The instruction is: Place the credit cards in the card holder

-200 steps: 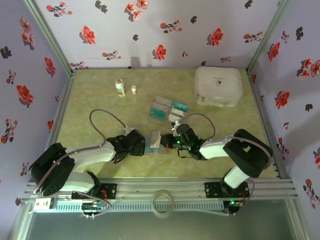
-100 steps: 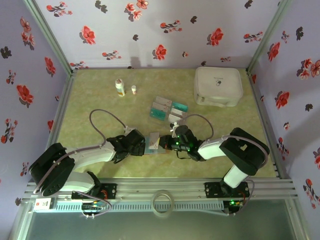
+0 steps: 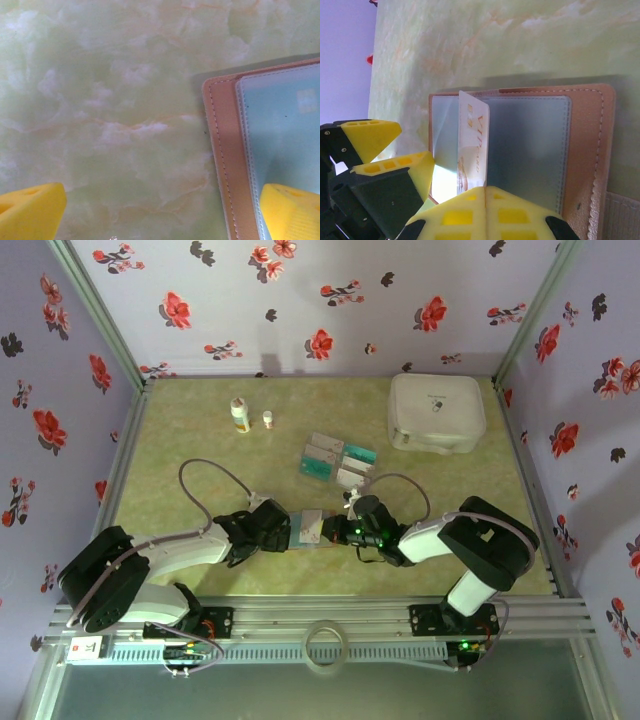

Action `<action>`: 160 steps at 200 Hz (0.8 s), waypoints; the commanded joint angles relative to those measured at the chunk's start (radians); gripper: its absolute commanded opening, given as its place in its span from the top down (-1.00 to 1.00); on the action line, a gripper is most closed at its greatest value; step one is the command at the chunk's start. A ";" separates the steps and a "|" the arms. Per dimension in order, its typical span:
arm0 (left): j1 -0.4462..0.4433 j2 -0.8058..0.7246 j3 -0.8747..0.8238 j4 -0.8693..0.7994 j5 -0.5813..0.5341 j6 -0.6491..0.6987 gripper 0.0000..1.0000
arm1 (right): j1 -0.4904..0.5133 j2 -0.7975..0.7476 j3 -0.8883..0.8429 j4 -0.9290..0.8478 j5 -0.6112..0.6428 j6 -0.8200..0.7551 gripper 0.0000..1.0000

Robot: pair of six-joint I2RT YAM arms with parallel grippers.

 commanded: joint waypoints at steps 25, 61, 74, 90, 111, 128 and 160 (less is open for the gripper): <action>-0.008 -0.011 -0.020 -0.028 -0.027 -0.013 -0.99 | 0.010 0.022 -0.010 0.012 -0.013 0.018 1.00; -0.008 -0.011 -0.021 -0.026 -0.027 -0.014 -0.99 | 0.013 0.046 -0.004 0.013 -0.031 0.027 1.00; -0.008 -0.011 -0.020 -0.026 -0.027 -0.015 -0.99 | 0.013 0.052 -0.002 0.014 -0.033 0.032 1.00; -0.009 -0.011 -0.022 -0.027 -0.027 -0.014 -0.99 | 0.013 0.057 -0.001 0.010 -0.035 0.036 1.00; -0.009 -0.011 -0.023 -0.025 -0.027 -0.015 -0.99 | 0.012 0.063 0.007 -0.002 -0.042 0.038 1.00; -0.009 -0.011 -0.023 -0.025 -0.027 -0.014 -0.99 | 0.012 0.068 0.015 -0.016 -0.047 0.035 1.00; -0.008 -0.013 -0.025 -0.023 -0.027 -0.017 -0.99 | 0.012 0.077 0.044 -0.055 -0.059 0.023 1.00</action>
